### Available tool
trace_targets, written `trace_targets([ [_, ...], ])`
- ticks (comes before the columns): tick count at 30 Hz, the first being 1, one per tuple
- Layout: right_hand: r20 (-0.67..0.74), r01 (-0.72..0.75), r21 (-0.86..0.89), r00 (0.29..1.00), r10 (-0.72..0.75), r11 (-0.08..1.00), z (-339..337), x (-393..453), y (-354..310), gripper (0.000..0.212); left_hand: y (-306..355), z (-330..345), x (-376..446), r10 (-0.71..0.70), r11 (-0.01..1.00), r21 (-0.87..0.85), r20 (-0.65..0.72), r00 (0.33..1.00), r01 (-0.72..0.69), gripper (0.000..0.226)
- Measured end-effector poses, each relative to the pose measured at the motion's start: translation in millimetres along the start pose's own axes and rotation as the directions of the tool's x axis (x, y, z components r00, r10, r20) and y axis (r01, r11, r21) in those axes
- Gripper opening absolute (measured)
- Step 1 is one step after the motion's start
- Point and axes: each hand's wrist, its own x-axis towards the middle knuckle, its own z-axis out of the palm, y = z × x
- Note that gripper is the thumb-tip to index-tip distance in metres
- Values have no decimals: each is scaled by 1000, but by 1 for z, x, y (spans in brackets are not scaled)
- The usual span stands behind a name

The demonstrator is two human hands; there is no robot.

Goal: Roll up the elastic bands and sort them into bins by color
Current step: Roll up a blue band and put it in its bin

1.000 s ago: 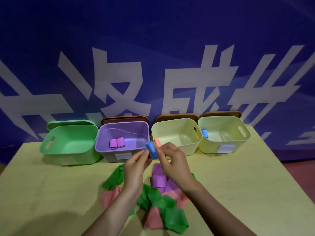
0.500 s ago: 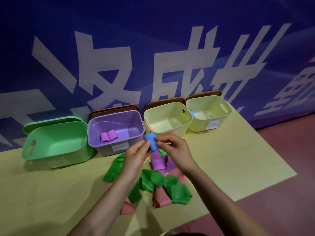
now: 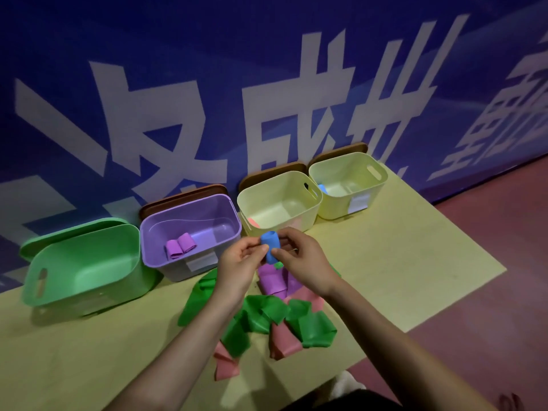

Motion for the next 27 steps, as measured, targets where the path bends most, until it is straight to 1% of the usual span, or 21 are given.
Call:
trace_targets([
  [3,-34,26,-53,999,-28,998,-16,17,7,11,2,24,16,26,998,58,-30,999,-25,14],
  [6,-112,85,-137,989,-101,987,-39,34,21,16,0,58,36,50,996,80,-54,997,-46,25],
  [8,-146,119,-178,978,-145,977,-61,50,32,19,-4,85,55,53,996,77,-51,997,-49,24],
  [10,-151,130,-196,975,-161,972,-88,70,42,20,-9,115,79,48,997,62,-82,995,-43,21],
  [13,-111,87,-186,988,-109,979,-137,104,59,21,-18,167,116,-19,1000,15,-152,988,22,13],
  [16,-62,62,-195,995,-75,979,-185,137,77,31,-23,218,146,-87,996,-33,-182,979,83,12],
  [18,-19,43,-202,999,-48,979,-212,161,88,26,-20,245,164,-99,995,-47,-201,975,91,15],
  [21,25,-26,-121,999,29,992,-240,199,102,24,-16,272,194,-70,998,-12,-196,978,69,11],
  [24,72,-132,-22,988,134,991,-257,240,118,19,-16,287,233,-117,992,21,-198,973,124,6],
  [26,114,-206,35,973,201,978,-261,265,134,14,-21,289,260,-157,978,105,-202,967,181,8],
  [27,132,-238,33,964,232,971,-260,278,142,12,-24,288,273,-158,961,192,-202,967,198,12],
])
